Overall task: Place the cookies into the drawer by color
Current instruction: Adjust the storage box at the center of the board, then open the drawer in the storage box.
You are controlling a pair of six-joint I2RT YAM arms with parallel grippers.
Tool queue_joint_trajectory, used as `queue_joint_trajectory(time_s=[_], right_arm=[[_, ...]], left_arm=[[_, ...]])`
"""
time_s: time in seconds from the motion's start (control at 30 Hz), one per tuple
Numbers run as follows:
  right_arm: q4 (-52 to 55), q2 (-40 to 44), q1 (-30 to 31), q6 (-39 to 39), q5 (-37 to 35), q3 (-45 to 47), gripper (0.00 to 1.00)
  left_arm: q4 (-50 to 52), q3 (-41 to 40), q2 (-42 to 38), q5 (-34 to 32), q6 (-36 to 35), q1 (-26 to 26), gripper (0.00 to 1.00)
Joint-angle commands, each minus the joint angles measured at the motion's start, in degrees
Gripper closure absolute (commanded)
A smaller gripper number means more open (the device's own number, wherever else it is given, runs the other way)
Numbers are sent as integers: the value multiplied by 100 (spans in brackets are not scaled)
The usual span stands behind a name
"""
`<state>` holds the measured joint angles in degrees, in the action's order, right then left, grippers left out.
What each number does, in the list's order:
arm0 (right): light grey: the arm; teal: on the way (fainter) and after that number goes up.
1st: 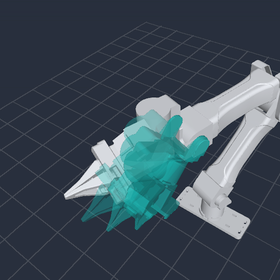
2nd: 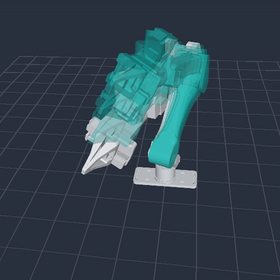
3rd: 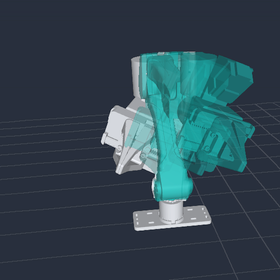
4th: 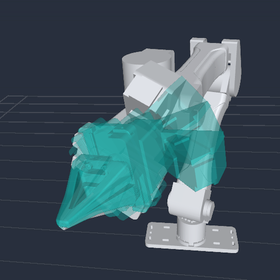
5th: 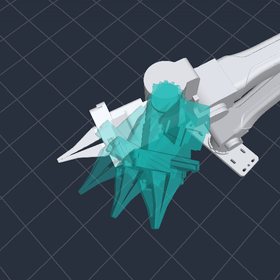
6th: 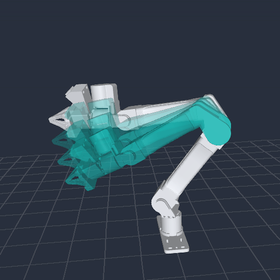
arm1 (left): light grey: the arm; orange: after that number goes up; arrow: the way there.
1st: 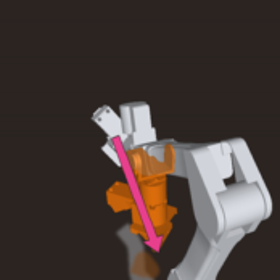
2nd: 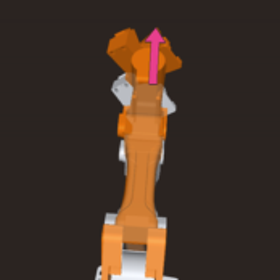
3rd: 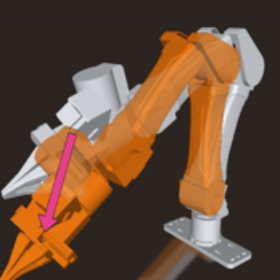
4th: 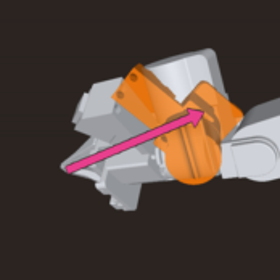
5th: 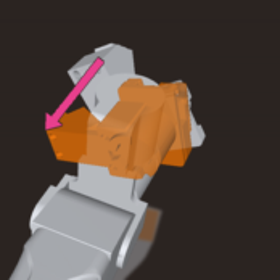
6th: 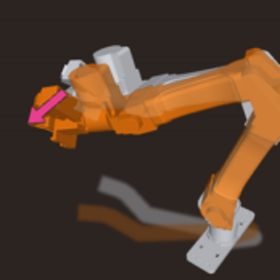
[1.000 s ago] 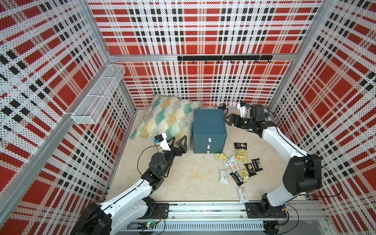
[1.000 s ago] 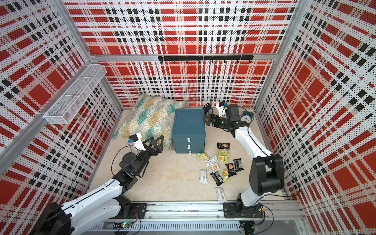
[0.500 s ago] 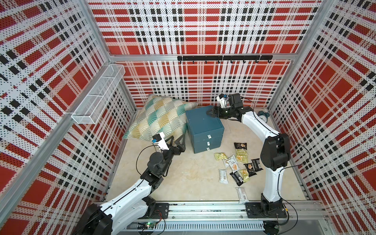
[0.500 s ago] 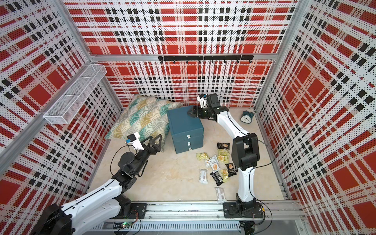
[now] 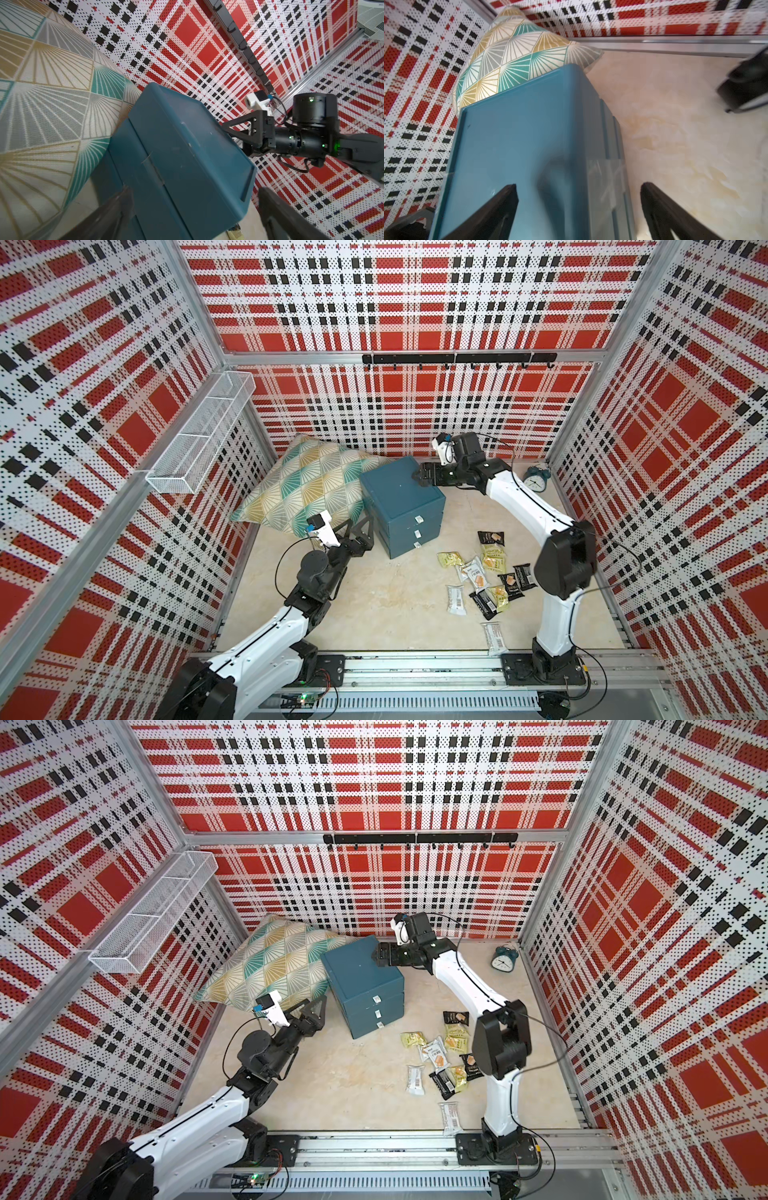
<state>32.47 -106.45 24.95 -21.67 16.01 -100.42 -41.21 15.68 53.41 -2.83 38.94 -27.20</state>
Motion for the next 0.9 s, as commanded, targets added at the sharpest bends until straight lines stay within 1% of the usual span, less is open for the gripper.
queue_joint_trajectory(time_s=[0.0, 0.1, 0.2, 0.3, 0.37, 0.4, 0.47, 0.5, 0.53, 0.67, 0.73, 0.77, 0.83, 0.87], right_arm=[[-330, 1148, -41, 98, -739, 794, 0], [-563, 1928, -11, -44, -718, 1738, 0], [-1002, 2729, 44, -351, -707, 2801, 0], [-1634, 3360, 44, -723, -402, 3769, 4], [-1878, 3558, 67, -958, -317, 4164, 7], [-1986, 3604, 88, -1170, -256, 4310, 9], [-2219, 3610, 191, -1351, -137, 4562, 14], [-2315, 3570, 248, -1432, -81, 4635, 16], [-2355, 3504, 309, -1465, -19, 4660, 17], [-2561, 3127, 657, -1583, 10, 4604, 27], [-2630, 2952, 792, -1604, -98, 4550, 33], [-2672, 2839, 840, -1621, -123, 4508, 38], [-2740, 2637, 925, -1652, -107, 4412, 42], [-2770, 2545, 967, -1665, -118, 4367, 42]], left_arm=[[-226, 153, 141, 193, -201, -270, 0], [-229, 291, 335, 196, -343, -546, 0], [-225, 413, 545, 224, -413, -715, 0], [-206, 507, 732, 290, -405, -727, 0], [-136, 559, 798, 294, -395, -687, 0], [-82, 590, 819, 297, -386, -652, 0], [49, 657, 876, 381, -387, -534, 0], [135, 704, 922, 449, -370, -443, 0], [193, 753, 962, 529, -328, -356, 0], [202, 796, 1141, 871, -134, -28, 1], [205, 835, 1225, 967, -123, -6, 2], [202, 861, 1285, 1002, -115, -17, 2], [205, 913, 1373, 1091, -71, -13, 3], [203, 936, 1428, 1134, -63, -8, 3]])
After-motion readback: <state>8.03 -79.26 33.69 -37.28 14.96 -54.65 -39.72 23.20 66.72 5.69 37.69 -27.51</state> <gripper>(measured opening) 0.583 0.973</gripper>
